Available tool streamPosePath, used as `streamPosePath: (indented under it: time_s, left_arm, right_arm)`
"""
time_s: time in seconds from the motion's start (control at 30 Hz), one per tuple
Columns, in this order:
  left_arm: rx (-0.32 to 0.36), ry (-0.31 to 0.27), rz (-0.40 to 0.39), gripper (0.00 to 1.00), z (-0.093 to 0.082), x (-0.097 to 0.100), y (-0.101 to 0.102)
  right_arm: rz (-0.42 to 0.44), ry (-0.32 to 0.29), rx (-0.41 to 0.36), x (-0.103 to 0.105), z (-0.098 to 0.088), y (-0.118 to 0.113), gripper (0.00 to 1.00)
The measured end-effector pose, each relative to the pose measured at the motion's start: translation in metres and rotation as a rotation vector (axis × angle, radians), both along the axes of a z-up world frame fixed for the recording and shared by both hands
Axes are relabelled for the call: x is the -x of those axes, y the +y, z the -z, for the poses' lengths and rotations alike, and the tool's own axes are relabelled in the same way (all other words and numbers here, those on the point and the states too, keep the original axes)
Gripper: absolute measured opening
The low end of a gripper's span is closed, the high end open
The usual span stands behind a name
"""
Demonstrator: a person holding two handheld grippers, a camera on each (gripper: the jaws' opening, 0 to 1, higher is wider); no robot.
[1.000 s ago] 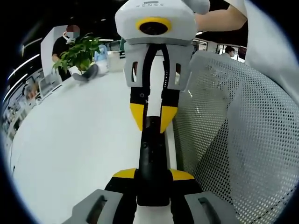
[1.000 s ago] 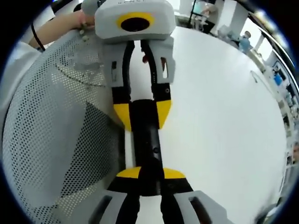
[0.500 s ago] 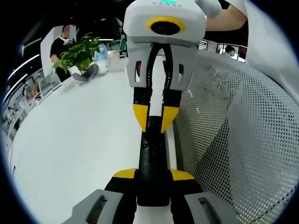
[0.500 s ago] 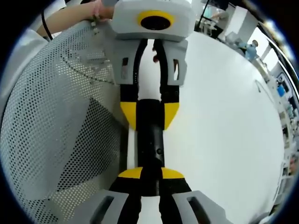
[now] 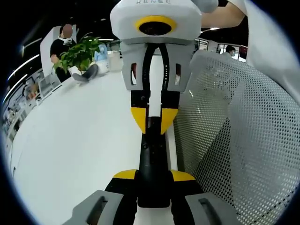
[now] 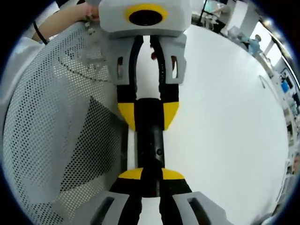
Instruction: Press the specified remote control buttons in sequence, fully releasing each button before pressing the next.
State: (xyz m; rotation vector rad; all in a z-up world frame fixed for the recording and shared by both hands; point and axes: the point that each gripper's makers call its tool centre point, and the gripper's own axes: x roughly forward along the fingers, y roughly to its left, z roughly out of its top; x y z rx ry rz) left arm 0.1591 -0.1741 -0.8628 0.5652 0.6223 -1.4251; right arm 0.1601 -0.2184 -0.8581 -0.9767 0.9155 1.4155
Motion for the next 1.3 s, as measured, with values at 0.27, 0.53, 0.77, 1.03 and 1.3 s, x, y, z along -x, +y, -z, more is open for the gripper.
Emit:
streamPosePath:
  time_s: [0.27, 0.53, 0.77, 1.03, 1.3]
  left_arm:
    - [0.005, 0.000, -0.002, 0.25, -0.0001, -0.0001, 0.0002]
    - [0.006, 0.000, -0.002, 0.25, -0.0003, -0.0005, 0.0000]
    - [0.003, -0.001, 0.000, 0.25, 0.0000, -0.0009, 0.0000]
    - [0.002, -0.001, 0.000, 0.25, 0.0000, -0.0010, 0.0004]
    - [0.003, -0.001, -0.001, 0.25, -0.0002, -0.0006, 0.0006]
  right_arm:
    - [0.037, -0.022, -0.078, 0.0012, -0.0020, -0.0006, 0.09]
    - [0.068, -0.037, -0.087, -0.0001, -0.0015, -0.0033, 0.08]
    - [0.053, -0.023, 0.003, -0.0015, 0.0009, -0.0019, 0.07]
    - [0.054, -0.031, 0.051, -0.0005, 0.0016, -0.0014, 0.08]
    - [0.051, -0.063, -0.040, 0.0007, -0.0016, -0.0037, 0.08]
